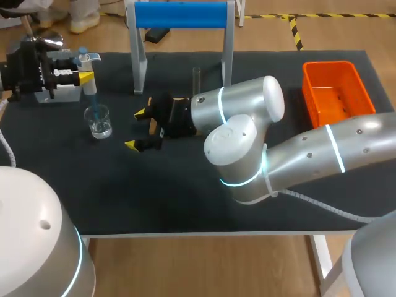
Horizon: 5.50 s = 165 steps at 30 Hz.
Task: Invert the test tube, pick up the pipette, mount the tip to pipette, aspirate from beaker and dispense into the tube, eject the tip, return the pipette, and cap with the stopper.
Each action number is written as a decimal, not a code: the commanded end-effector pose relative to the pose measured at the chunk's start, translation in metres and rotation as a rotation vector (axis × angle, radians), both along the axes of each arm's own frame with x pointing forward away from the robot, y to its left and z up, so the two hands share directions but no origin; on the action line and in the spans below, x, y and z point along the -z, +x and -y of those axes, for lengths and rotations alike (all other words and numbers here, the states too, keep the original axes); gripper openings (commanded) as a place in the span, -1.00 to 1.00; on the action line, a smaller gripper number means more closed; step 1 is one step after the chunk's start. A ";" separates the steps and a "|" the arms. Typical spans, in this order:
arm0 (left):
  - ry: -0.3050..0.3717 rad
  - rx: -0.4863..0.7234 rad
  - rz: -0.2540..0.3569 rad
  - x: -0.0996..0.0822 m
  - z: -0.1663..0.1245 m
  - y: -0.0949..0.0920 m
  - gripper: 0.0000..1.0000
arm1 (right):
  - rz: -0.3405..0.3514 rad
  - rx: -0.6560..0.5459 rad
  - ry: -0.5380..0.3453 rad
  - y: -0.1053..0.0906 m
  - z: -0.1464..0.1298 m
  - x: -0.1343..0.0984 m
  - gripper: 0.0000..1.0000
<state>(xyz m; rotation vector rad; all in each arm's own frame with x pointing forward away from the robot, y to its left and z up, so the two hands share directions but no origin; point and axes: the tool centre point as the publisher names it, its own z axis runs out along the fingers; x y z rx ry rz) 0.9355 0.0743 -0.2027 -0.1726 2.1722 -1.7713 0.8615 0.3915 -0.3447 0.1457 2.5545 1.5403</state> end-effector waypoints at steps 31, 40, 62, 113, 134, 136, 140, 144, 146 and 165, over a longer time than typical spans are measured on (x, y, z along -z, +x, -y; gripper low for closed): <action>0.003 0.000 -0.008 0.002 0.002 0.000 -1.00 | 0.031 -0.107 0.008 -0.028 0.028 -0.041 1.00; 0.003 0.000 -0.008 0.002 0.002 0.000 -1.00 | 0.070 -0.180 0.025 -0.044 0.062 -0.099 1.00; 0.003 0.000 -0.008 0.002 0.002 0.000 -1.00 | 0.127 -0.334 0.075 -0.018 0.084 -0.228 1.00; 0.003 0.000 -0.008 0.002 0.002 0.000 -1.00 | 0.014 -0.316 0.047 0.034 -0.012 -0.251 -1.00; 0.003 0.000 -0.008 0.002 0.002 0.000 -1.00 | -0.047 -0.300 0.029 0.055 -0.076 -0.237 -1.00; 0.003 0.000 -0.008 0.002 0.002 0.000 -1.00 | -0.057 -0.296 0.028 0.057 -0.079 -0.234 -1.00; 0.003 0.000 -0.008 0.002 0.002 0.000 -1.00 | -0.064 -0.292 0.025 0.058 -0.082 -0.230 -1.00; 0.003 0.000 -0.008 0.002 0.002 0.000 -1.00 | -0.072 -0.292 0.023 0.059 -0.082 -0.226 -1.00; 0.003 0.000 -0.008 0.002 0.002 0.000 -1.00 | -0.074 -0.291 0.024 0.059 -0.081 -0.226 -1.00; 0.003 0.000 -0.008 0.002 0.002 0.000 -1.00 | -0.082 -0.300 0.017 0.061 -0.081 -0.221 -1.00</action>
